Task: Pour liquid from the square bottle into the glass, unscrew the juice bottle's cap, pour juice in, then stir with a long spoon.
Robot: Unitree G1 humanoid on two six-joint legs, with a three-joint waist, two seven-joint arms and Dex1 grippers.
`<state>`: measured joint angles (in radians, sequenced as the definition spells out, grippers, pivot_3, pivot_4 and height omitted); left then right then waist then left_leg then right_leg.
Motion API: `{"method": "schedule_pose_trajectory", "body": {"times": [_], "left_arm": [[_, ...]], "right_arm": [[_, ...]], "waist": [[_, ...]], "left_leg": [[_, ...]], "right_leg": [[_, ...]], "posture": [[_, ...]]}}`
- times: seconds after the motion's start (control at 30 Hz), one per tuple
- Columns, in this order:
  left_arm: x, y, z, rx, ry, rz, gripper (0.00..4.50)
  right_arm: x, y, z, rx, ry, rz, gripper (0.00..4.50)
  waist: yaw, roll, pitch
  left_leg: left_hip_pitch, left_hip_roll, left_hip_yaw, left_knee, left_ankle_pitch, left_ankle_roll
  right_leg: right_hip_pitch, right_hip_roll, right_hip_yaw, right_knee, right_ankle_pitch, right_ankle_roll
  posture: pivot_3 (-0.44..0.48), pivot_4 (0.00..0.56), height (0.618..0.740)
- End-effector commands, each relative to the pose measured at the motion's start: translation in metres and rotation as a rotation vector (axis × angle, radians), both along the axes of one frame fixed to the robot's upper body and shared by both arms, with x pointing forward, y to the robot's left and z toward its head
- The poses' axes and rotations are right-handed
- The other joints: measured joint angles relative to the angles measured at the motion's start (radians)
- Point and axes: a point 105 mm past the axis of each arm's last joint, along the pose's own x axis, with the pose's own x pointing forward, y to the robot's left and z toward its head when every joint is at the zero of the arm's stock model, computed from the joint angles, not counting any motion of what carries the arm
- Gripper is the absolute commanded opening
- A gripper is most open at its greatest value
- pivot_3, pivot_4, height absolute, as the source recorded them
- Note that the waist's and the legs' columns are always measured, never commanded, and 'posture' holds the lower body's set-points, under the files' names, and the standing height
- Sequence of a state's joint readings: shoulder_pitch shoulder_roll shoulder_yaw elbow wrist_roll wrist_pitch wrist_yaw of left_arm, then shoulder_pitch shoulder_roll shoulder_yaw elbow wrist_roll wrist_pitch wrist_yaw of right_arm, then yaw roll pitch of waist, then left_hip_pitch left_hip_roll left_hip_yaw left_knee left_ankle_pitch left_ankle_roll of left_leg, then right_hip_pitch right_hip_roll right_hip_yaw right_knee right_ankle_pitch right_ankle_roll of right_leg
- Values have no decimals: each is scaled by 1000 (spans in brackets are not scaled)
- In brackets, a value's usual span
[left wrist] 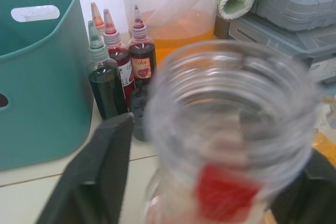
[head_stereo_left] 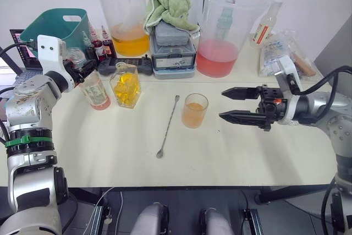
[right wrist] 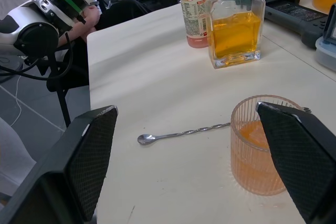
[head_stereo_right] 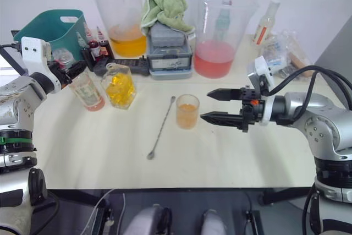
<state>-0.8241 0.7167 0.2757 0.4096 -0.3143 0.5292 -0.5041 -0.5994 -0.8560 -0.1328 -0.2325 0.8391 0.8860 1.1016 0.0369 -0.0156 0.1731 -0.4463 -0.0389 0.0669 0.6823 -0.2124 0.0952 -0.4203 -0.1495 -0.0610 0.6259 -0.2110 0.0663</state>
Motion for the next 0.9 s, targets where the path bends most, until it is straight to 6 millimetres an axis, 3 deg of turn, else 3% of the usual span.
{"method": "schedule_pose_trajectory", "body": {"times": [0.03, 0.1, 0.33, 0.4, 0.53, 0.67, 0.73, 0.9], "left_arm": [[-7, -1, 37, 8, -114, -7, 4465], [-9, -4, 46, 8, -139, -17, 4465], [-34, -20, 123, 3, -369, -82, 4465], [-48, -33, 148, 16, -447, -135, 4465], [-66, -57, 171, 43, -492, -245, 4465], [-83, -95, 154, 140, -386, -442, 4465], [-87, -102, 147, 165, -359, -475, 4465], [-97, -115, 100, 123, -246, -558, 4465]], "right_arm": [[-5, -2, 9, 1, -40, 0, 4500], [-3, -2, 8, -4, -42, -10, 4500], [1, -2, 10, 0, -52, -3, 4500], [3, -2, 11, 2, -58, 1, 4500], [5, -2, 14, 6, -63, 13, 4500], [9, -5, 16, 0, -75, 12, 4500], [10, -7, 17, -2, -79, 9, 4500], [13, -21, 4, -38, -49, -41, 4500]], "waist": [[0, 0, 0], [0, 0, 0], [-1, -3, 1], [-3, -3, 1], [-2, -3, 1], [-6, -3, 1], [-7, -3, 1], [-15, -3, 1]], "left_leg": [[0, 0, 0, 0, 0, 0], [0, 0, 0, 0, 0, 0], [0, 0, 0, 0, 0, 0], [0, 0, 0, 0, 0, 0], [0, 0, 0, 0, 0, 1], [0, 0, 0, 0, 1, 2], [0, 0, 0, 0, 1, 2], [0, 1, 0, -1, 2, 2]], "right_leg": [[0, 0, 0, 0, 0, 0], [0, 0, 0, 0, 0, 0], [0, 0, 0, 0, 0, 0], [0, 0, 0, 0, 0, 0], [1, 0, 0, 0, 0, 0], [1, 1, -1, 0, 0, 0], [1, 1, -1, 0, 0, 0], [0, 1, 0, 0, 0, 0]], "posture": [[0, 150, 740], [0, 150, 740], [0, 150, 740], [0, 150, 740], [0, 150, 740], [0, 150, 740], [0, 150, 740], [0, 150, 740]]}}
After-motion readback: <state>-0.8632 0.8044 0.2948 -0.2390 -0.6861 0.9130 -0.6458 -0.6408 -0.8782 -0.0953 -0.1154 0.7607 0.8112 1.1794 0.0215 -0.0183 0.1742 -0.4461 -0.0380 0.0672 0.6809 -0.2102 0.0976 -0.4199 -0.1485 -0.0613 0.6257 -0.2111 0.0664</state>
